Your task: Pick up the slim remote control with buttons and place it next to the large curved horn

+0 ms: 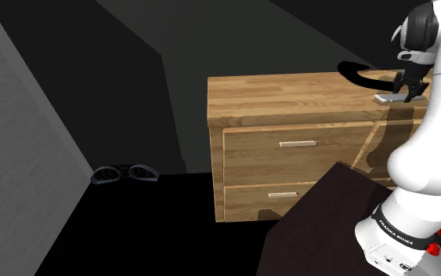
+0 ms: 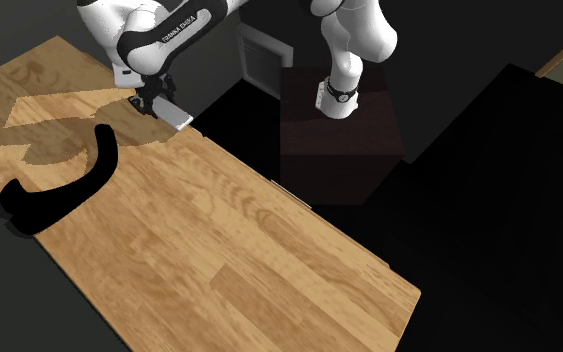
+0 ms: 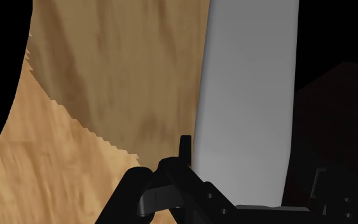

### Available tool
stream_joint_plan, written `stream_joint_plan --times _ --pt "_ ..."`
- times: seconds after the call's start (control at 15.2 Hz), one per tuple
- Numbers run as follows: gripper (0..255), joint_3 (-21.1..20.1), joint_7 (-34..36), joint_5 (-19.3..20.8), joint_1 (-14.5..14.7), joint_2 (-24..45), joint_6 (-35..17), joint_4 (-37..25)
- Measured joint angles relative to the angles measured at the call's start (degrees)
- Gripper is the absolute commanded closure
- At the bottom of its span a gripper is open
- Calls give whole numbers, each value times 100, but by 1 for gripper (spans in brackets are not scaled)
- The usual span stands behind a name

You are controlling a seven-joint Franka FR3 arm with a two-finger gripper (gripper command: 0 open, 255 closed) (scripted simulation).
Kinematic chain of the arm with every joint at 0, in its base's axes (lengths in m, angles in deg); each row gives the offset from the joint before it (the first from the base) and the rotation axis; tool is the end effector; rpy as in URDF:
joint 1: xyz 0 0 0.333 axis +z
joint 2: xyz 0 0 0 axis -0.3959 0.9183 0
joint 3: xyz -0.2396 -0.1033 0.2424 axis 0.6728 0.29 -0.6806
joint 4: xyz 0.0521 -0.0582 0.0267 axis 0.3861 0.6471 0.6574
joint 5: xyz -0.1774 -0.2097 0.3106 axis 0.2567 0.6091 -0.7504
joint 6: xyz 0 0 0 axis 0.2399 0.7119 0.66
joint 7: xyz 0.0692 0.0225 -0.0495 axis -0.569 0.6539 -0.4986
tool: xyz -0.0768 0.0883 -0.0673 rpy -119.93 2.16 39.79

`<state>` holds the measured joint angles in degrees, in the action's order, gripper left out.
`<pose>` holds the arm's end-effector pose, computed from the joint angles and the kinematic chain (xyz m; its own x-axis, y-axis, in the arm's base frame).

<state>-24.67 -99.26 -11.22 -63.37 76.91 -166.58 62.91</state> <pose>0.2190 -0.6700 0.3653 0.6069 0.7948 0.0080 0.7948 -0.6068 -0.0086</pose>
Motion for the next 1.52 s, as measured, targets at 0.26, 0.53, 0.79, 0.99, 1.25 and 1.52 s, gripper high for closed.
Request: stream_joint_plan --times 0.26,0.53,0.79,0.99,1.25,1.52 --pt "255 -75 -68 -117 -53 168 -228 87" --pt "255 -90 -84 -140 -56 193 -294 131" --pt "0 -91 -86 -143 -58 197 -298 130" --pt "0 -91 -86 -143 -58 197 -298 129" --pt "0 -30 -38 -53 -19 65 -130 70" --pt "0 36 50 58 -4 -60 226 -192"
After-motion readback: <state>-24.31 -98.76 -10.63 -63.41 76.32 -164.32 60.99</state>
